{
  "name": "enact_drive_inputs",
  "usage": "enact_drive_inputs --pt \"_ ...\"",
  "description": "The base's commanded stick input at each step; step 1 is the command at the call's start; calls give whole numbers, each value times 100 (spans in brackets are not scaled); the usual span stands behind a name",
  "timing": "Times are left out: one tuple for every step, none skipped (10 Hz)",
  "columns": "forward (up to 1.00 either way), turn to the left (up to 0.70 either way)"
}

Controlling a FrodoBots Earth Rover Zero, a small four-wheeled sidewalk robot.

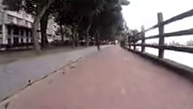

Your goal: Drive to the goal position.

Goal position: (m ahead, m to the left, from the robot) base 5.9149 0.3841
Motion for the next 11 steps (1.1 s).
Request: enact_drive_inputs --pt "70 0" --pt "70 0" --pt "70 0" --pt "70 0" --pt "70 0" --pt "70 0" --pt "70 0" --pt "70 0" --pt "70 0" --pt "70 0" --pt "70 0"
